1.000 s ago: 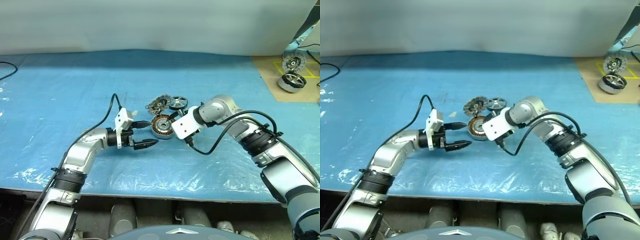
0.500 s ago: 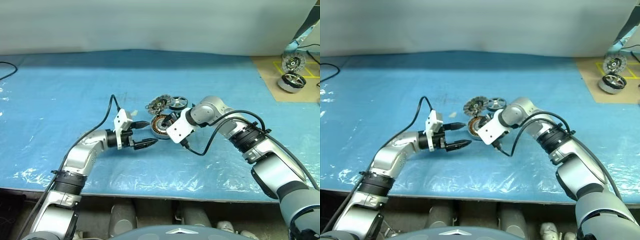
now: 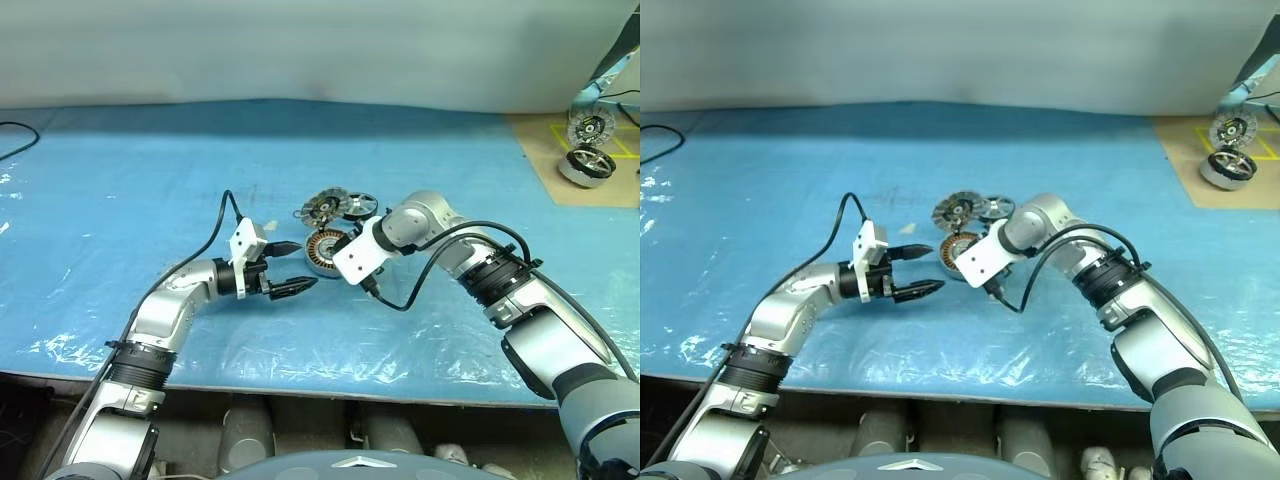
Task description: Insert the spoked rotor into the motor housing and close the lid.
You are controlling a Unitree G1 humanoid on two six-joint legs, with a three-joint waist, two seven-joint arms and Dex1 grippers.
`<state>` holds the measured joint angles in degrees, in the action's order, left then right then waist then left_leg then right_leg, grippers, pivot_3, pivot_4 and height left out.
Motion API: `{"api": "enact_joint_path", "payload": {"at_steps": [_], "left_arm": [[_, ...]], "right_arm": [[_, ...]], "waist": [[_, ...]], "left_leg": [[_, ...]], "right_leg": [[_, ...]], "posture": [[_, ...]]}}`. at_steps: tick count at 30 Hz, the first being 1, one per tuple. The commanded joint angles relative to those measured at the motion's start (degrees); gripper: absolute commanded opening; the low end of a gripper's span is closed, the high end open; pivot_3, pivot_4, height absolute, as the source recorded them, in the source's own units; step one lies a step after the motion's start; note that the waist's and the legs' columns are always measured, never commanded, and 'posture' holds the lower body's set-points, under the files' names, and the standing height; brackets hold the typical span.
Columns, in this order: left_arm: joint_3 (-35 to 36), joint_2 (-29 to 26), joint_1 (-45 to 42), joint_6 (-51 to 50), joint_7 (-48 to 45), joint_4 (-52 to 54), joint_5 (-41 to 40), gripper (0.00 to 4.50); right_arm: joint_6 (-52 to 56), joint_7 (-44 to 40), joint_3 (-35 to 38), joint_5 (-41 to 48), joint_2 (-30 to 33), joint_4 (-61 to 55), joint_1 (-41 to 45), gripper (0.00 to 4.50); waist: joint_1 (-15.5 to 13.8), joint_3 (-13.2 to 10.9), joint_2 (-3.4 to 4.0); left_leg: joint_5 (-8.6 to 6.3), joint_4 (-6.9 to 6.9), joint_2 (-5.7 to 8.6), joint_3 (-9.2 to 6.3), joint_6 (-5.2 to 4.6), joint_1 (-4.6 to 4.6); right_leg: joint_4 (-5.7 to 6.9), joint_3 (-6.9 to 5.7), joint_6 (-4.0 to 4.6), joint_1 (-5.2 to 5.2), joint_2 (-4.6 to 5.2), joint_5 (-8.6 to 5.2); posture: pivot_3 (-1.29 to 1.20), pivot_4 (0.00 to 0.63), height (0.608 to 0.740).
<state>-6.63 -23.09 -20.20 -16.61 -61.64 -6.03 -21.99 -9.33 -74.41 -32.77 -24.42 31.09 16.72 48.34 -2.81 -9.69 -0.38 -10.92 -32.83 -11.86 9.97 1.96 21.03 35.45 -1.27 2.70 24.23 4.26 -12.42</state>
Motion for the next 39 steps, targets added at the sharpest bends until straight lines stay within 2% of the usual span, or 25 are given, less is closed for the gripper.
{"api": "enact_joint_path", "payload": {"at_steps": [1, 4, 9, 14, 17, 18, 21, 33, 39], "left_arm": [[0.07, 0.37, -0.27, 1.10, 0.00, 1.14, -0.09, 4.50], [-0.06, 0.54, -0.20, 1.33, -0.28, 0.90, 0.18, 4.50], [-0.30, 1.11, -1.40, 1.90, -0.73, -0.62, 0.74, 4.50], [-0.50, 1.47, -2.52, 2.37, -0.94, -1.73, 0.98, 4.50], [-0.37, 1.32, -2.32, 2.51, -0.99, -1.63, 0.98, 4.50], [-0.33, 1.22, -2.13, 2.55, -1.00, -1.52, 1.00, 4.50], [-0.14, 0.92, -1.46, 2.40, -0.79, -0.89, 0.94, 4.50], [0.09, 0.44, -0.44, 1.80, -0.06, 0.50, 0.65, 4.50], [-0.10, 0.71, -1.03, 1.75, -0.07, 0.25, 0.68, 4.50]], "right_arm": [[13.32, -4.45, 2.29, 2.35, 0.81, -5.92, -3.46, 2.00], [23.41, -1.97, 2.61, -0.92, -0.23, -7.96, -4.43, 2.00], [31.15, -0.56, 1.13, -2.13, -1.68, -10.13, -3.95, 2.00], [29.26, 1.67, -0.79, -2.98, -2.55, -10.29, -3.10, 2.00], [24.41, 2.84, -1.19, -2.22, -2.03, -9.66, -3.13, 2.00], [23.84, 2.88, -1.24, -2.17, -1.82, -9.50, -3.16, 2.77], [24.56, 2.12, -1.49, -2.55, -1.45, -8.55, -2.44, 3.75], [34.89, -2.59, 2.15, 3.47, -2.49, -14.31, 2.32, 3.75], [37.65, -4.62, 3.87, 6.58, -0.67, -17.58, 3.81, 3.75]], "waist": [[-0.02, 0.00, 0.00], [0.05, 0.00, 0.00], [-0.14, 0.00, 0.00], [0.00, 0.01, -0.02], [0.23, 0.01, -0.01], [0.33, 0.01, -0.01], [0.30, 0.01, -0.01], [0.24, 0.00, 0.00], [0.22, 0.00, 0.00]], "left_leg": [[0.00, 0.00, 0.00, 0.00, -0.01, 0.00], [0.00, 0.02, 0.00, 0.00, -0.01, -0.04], [0.00, 0.00, -0.01, 0.00, 0.00, -0.17], [0.00, 0.00, -0.01, -0.01, 0.01, -0.35], [0.00, 0.03, 0.00, -0.01, 0.02, -0.39], [0.00, 0.03, 0.00, 0.00, 0.02, -0.38], [0.01, 0.10, 0.00, 0.00, 0.03, -0.31], [0.01, 0.14, -0.01, 0.00, 0.02, -0.08], [0.01, 0.15, -0.01, 0.00, 0.02, -0.08]], "right_leg": [[-0.01, 0.00, 0.00, 0.00, 0.00, 0.00], [0.01, 0.00, 0.00, 0.00, -0.01, 0.00], [0.08, 0.01, 0.00, -0.10, 0.05, 0.00], [0.06, 0.06, -0.01, -0.23, 0.06, 0.00], [0.08, 0.06, -0.01, -0.24, 0.05, 0.00], [0.07, 0.06, -0.01, -0.24, 0.05, 0.00], [0.02, 0.06, -0.01, -0.16, 0.04, 0.00], [-0.04, 0.03, -0.01, 0.00, 0.03, 0.00], [-0.05, 0.02, -0.01, 0.01, 0.03, 0.00]], "posture": [[0.00, 0.150, 0.740], [0.00, 0.150, 0.740], [0.00, 0.150, 0.740], [0.00, 0.150, 0.740], [0.00, 0.150, 0.740], [0.00, 0.150, 0.740], [0.00, 0.150, 0.740], [0.00, 0.150, 0.740], [0.00, 0.150, 0.740]]}}
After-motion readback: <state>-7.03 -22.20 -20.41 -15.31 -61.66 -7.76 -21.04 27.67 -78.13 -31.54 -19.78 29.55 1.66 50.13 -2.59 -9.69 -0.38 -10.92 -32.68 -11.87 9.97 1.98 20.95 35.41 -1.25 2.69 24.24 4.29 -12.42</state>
